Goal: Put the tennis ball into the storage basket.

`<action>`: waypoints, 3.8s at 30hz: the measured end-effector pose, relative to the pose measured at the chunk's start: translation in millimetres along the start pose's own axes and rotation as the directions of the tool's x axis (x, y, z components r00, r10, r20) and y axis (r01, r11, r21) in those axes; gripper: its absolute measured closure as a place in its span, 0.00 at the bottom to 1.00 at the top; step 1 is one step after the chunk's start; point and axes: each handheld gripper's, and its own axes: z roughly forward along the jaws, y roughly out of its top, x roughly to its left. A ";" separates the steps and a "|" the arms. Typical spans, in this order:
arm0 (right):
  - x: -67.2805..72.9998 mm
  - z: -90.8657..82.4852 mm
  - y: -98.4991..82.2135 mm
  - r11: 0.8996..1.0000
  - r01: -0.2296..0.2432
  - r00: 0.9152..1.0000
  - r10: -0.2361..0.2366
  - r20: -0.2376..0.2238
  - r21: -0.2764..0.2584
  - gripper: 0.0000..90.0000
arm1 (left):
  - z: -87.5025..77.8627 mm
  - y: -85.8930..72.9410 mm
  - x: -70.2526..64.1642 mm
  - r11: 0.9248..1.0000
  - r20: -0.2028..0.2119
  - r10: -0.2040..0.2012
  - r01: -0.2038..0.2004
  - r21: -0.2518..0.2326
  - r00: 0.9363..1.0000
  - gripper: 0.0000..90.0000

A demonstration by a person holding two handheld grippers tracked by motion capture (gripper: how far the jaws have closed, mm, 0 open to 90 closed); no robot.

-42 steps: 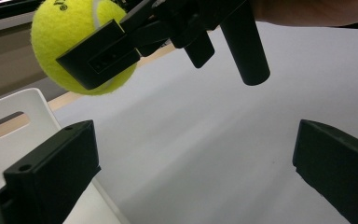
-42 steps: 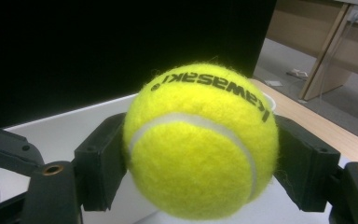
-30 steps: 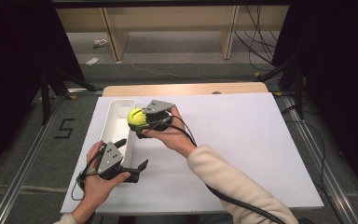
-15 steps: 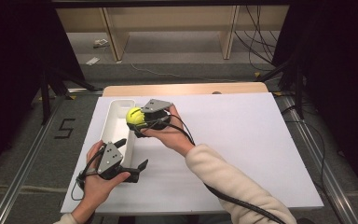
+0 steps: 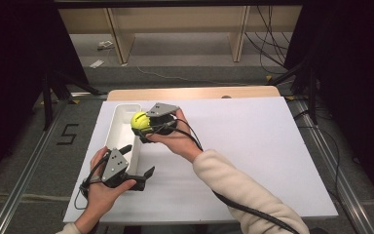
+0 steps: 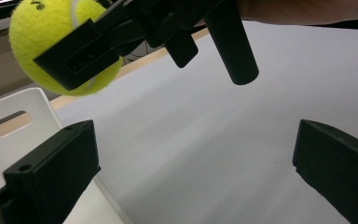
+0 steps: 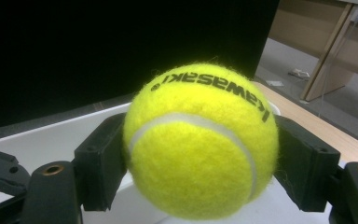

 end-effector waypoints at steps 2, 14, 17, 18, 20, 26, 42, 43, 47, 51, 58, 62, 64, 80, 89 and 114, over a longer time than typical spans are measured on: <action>0.0 0.5 0.5 1.000 0.001 1.000 -0.001 0.001 0.000 0.29 | 0.2 -0.1 -0.2 1.000 -0.001 0.002 -0.002 0.001 1.000 0.00; -1.4 3.0 4.8 1.000 0.001 1.000 -0.001 0.001 -0.001 0.29 | -0.2 0.2 0.0 1.000 -0.002 0.000 0.000 -0.002 1.000 0.00; -1.3 5.2 5.0 1.000 0.002 1.000 -0.002 0.000 0.002 0.29 | -0.3 0.2 0.0 1.000 -0.003 0.001 -0.001 -0.001 1.000 0.00; -1.3 5.2 5.0 1.000 0.002 1.000 -0.002 0.000 0.002 0.29 | -0.3 0.2 0.0 1.000 -0.003 0.001 -0.001 -0.001 1.000 0.00; -1.3 6.1 5.6 1.000 0.001 1.000 -0.001 -0.003 0.006 0.29 | -0.2 0.2 0.1 1.000 -0.002 0.001 -0.001 0.001 1.000 0.00; -1.8 7.5 7.0 1.000 0.004 1.000 -0.004 -0.001 0.007 0.29 | -0.2 0.2 0.1 1.000 -0.003 0.001 -0.001 0.002 1.000 0.00; -2.0 11.5 10.1 1.000 0.005 1.000 -0.005 -0.003 0.011 0.29 | -0.6 -0.1 0.4 1.000 -0.006 0.001 -0.001 0.003 1.000 0.00; -1.9 12.8 10.1 1.000 0.003 1.000 -0.003 -0.003 0.011 0.29 | -0.7 -0.2 0.3 1.000 -0.006 0.001 -0.001 0.003 1.000 0.00; -1.3 14.7 10.3 1.000 0.007 1.000 -0.007 -0.008 0.019 0.29 | -0.8 -0.2 0.4 1.000 -0.007 0.003 -0.003 0.004 1.000 0.00; -1.3 15.8 11.2 1.000 0.004 1.000 -0.004 -0.006 0.015 0.29 | -0.7 -0.3 0.4 1.000 -0.008 0.003 -0.003 0.004 1.000 0.00; -1.7 16.7 12.8 1.000 0.007 1.000 -0.007 -0.006 0.016 0.29 | -0.9 -0.3 0.2 1.000 -0.009 0.003 -0.003 0.005 1.000 0.00; -1.4 17.4 13.6 1.000 0.011 1.000 -0.011 -0.009 0.018 0.29 | -1.2 -0.5 0.3 1.000 -0.010 0.003 -0.002 0.006 1.000 0.00; -1.1 18.0 14.1 1.000 0.011 1.000 -0.011 -0.008 0.018 0.29 | -1.3 -0.6 0.3 1.000 -0.011 0.004 -0.004 0.006 1.000 0.00; -0.7 23.4 18.2 1.000 0.015 1.000 -0.015 -0.012 0.020 0.29 | -1.9 -1.3 0.1 1.000 -0.008 0.007 -0.007 0.011 1.000 0.00; -0.3 26.9 16.6 1.000 0.007 1.000 -0.007 -0.013 0.022 0.29 | -2.2 -1.3 0.1 1.000 -0.009 0.005 -0.004 0.010 1.000 0.00; 3.2 36.0 19.0 0.999 0.016 1.000 -0.015 -0.022 0.037 0.29 | -2.0 -1.3 -0.4 1.000 -0.006 0.004 -0.004 0.011 1.000 0.00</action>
